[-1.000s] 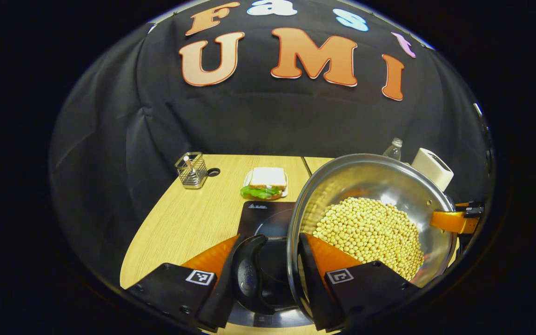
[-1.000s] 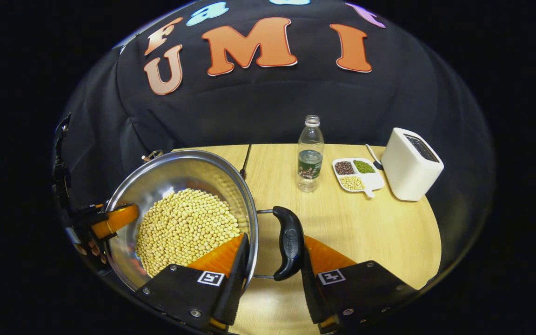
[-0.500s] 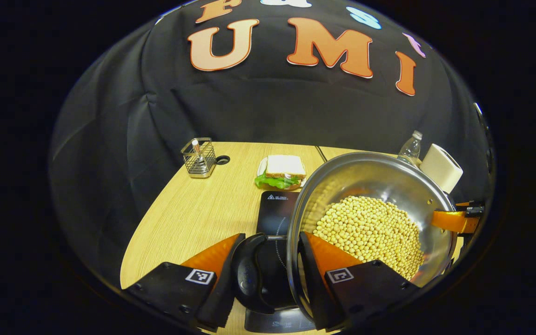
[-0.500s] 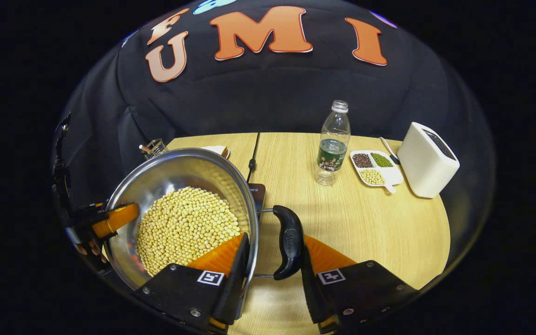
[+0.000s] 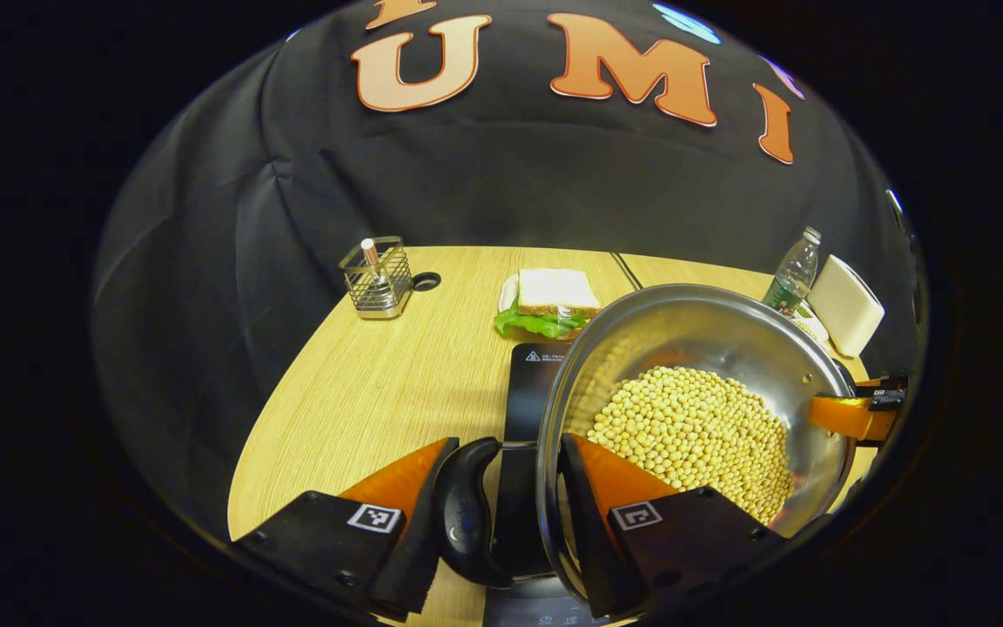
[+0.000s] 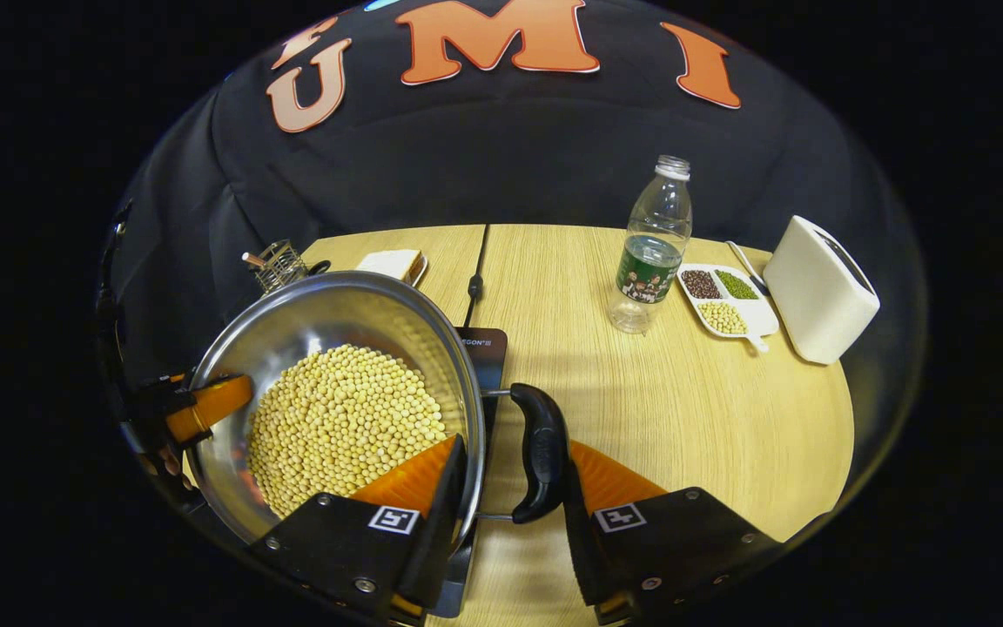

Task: First push the handle of the pot to place it horizontally, then grasp the pot with both hands and set it on the induction cooktop.

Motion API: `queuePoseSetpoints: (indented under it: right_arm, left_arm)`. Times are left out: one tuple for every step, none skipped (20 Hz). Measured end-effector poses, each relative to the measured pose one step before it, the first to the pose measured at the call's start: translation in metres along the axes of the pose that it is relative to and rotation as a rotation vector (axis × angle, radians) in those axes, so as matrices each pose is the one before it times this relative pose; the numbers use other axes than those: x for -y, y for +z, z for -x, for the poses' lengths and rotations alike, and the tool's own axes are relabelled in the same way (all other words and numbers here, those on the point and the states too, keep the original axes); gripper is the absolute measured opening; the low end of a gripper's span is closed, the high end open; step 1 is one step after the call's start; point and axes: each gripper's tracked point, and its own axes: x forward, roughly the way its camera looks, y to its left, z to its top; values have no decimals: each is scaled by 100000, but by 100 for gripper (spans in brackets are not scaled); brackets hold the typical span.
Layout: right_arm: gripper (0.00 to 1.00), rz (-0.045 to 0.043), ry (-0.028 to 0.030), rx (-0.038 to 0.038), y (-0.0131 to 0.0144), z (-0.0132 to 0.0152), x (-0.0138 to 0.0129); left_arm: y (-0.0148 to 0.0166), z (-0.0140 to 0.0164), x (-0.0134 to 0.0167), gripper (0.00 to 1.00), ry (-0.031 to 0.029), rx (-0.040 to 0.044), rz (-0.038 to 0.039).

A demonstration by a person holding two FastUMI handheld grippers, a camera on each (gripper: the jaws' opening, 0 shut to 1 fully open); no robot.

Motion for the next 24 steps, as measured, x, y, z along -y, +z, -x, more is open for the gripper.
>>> queuePoseSetpoints:
  right_arm:
    - [59,182,-274,-303,-95,-78,24]
    - [59,482,-444,102,-161,-26,-1]
    - [59,685,-753,-250,-90,-168,-19]
    - [59,493,-404,-214,-229,-46,63]
    - [59,-451,-77,360,91,-81,44]
    - [59,-1061,-270,420,144,41,34]
    - [59,198,373,156,237,-324,40]
    - [58,-313,939,-1346,-293,174,-33]
    - [59,942,1004,410,-78,121,-82]
    - [63,1339,1320,-353,-162,99,43]
    - [64,428,1078,1871,376,539,-56]
    - [63,-212,-474,4689,1016,907,244]
    - [70,-842,-810,6253,1571,1283,635]
    - [74,-891,-262,6852,1949,1677,386]
    - [75,-376,-368,6967,2007,1729,464]
    - [79,141,-1093,7206,2237,1876,660]
    - [81,663,-677,6885,2245,1837,594]
    - [83,673,-432,6740,2252,1938,593]
    - [84,1066,205,6140,1980,1884,399]
    - [88,1231,-236,6142,2272,1979,641]
    - [89,1831,453,5971,2001,1971,402]
    - [93,1804,-125,5758,1995,2007,348]
    - [93,2227,328,5370,2096,1833,403]
    - [93,1660,-668,4615,2253,1806,795]
  left_arm:
    - [-180,-267,-59,77,-244,-329,384]
    - [-92,-294,-57,73,-219,-300,792]
    - [-393,-292,-75,77,-194,-541,1764]
    - [-316,-478,-112,73,-53,-1417,930]
    - [-131,-571,-305,73,-349,-40,740]
    - [-61,-369,66,74,-509,-566,477]
    - [-217,135,-64,73,359,-968,-291]
    - [176,20,-197,71,1534,513,117]
    - [-5,-8,6,79,945,136,306]
    - [163,137,43,81,488,488,742]
    - [79,-63,-70,84,473,528,553]
    - [208,358,-13,87,1435,448,751]
    - [971,540,-205,85,1761,3976,524]
    - [1802,965,-113,85,1722,6176,661]
    - [2084,1091,75,83,1138,7677,-380]
    - [2412,1372,111,83,1131,7116,-725]
    - [2662,1701,396,84,62,7015,-760]
    - [2675,1683,533,84,-631,6194,-70]
    - [2329,1733,939,84,-1952,5376,680]
    - [2211,1368,520,84,-1126,4088,1345]
    - [1990,1797,959,85,-2210,4627,1367]
    - [2467,1854,888,88,-1525,4975,811]
    - [2528,2198,785,96,-1467,4661,396]
    - [2310,1743,564,96,-1070,4282,173]
